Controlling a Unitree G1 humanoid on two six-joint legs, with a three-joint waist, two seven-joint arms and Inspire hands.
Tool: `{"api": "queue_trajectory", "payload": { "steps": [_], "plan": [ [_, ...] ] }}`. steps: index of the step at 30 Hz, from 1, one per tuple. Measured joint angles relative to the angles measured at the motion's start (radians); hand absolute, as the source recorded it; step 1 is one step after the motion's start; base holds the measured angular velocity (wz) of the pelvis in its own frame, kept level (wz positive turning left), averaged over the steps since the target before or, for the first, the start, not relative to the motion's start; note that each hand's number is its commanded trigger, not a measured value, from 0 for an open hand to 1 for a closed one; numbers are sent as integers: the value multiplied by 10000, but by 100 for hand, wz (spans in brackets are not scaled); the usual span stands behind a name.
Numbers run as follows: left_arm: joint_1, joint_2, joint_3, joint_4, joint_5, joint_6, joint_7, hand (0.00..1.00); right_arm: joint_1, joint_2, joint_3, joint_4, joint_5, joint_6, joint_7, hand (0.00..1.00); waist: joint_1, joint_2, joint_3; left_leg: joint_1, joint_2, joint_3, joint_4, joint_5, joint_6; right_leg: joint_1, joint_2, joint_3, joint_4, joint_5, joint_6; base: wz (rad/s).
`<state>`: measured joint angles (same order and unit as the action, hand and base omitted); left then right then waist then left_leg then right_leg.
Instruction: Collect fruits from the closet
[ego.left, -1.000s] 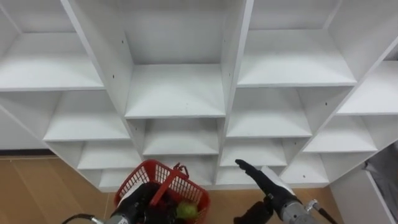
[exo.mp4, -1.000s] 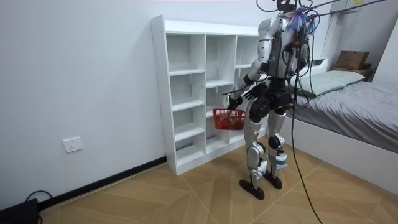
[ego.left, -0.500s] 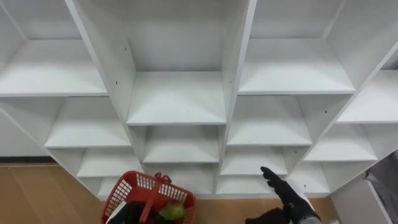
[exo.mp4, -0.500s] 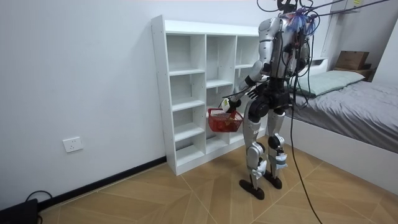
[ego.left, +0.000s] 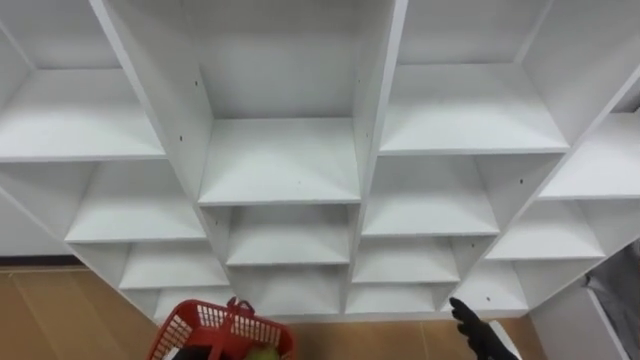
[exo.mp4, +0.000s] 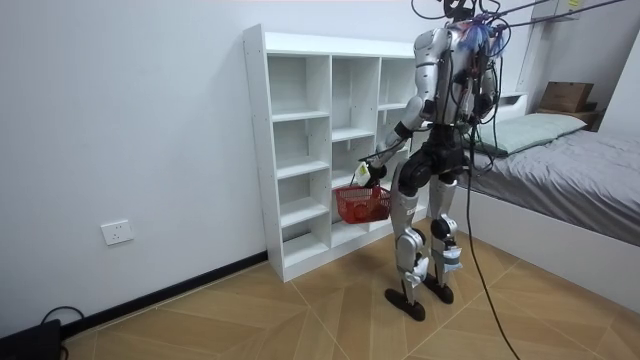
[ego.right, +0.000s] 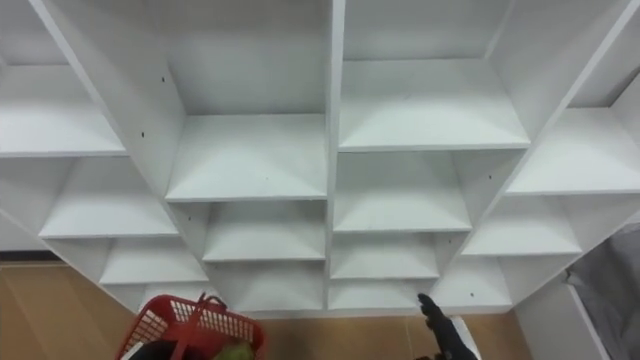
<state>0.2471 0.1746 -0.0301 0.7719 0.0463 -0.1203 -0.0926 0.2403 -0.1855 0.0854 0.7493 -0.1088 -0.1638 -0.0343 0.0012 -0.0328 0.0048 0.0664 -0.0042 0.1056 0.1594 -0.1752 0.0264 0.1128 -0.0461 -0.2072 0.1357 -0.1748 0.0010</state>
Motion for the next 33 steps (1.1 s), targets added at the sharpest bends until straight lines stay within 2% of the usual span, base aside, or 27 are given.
{"api": "queue_trajectory", "payload": {
  "steps": [1,2,6,10,13,17,20,22,27,33],
  "plan": [
    [10,-1,11,32,0,-4,46,100,3,1,-57,150,20,2,-8,0,11,17,-5,3,-11,-22,1,-8,6,10,-6,-6,3,-20,9,10],
    [20,-24,73,146,0,-6,120,100,2,23,-232,408,31,12,-19,0,32,5,-48,49,-20,-23,0,-21,17,9,-13,6,6,-31,19,0],
    [249,-155,701,480,8,-7,427,100,96,326,-893,1033,198,-15,-361,0,27,56,-52,168,-30,-18,-5,-87,19,130,37,11,-19,-39,33,0],
    [280,-206,1244,1014,12,-33,466,100,90,359,-1277,1833,429,-19,-419,0,36,124,-74,260,-50,-20,-29,-113,34,225,27,17,-20,-55,59,0],
    [361,-275,1556,1468,13,-23,541,100,149,364,-1593,2445,534,-34,-427,0,6,189,-47,380,-66,-7,-85,-140,47,323,18,49,-26,-85,83,0],
    [391,-359,1878,1945,17,52,677,100,37,329,-1948,3648,854,-2,-487,0,0,174,-24,478,-95,-22,-83,-166,75,448,-33,33,-20,-131,119,2],
    [399,-361,1928,2295,23,171,836,100,-55,308,-2049,4470,808,270,-586,0,2,177,-30,483,-118,-20,-81,-179,94,449,-35,36,1,-149,142,1],
    [415,-361,1929,2394,41,372,845,100,-45,308,-2049,4794,662,494,-589,0,0,195,-38,492,-124,-20,-81,-182,99,452,-38,38,8,-150,145,0],
    [391,-361,1929,2450,48,816,903,100,-84,308,-2033,5394,498,1270,-597,0,18,220,-33,499,-118,-18,-82,-184,100,440,-35,40,27,-150,145,0],
    [358,-374,1929,2503,50,989,929,100,-163,309,-1870,5395,151,1615,-493,0,20,261,-16,516,-119,-10,-79,-190,102,447,-29,75,28,-151,145,0]
  ]
}}
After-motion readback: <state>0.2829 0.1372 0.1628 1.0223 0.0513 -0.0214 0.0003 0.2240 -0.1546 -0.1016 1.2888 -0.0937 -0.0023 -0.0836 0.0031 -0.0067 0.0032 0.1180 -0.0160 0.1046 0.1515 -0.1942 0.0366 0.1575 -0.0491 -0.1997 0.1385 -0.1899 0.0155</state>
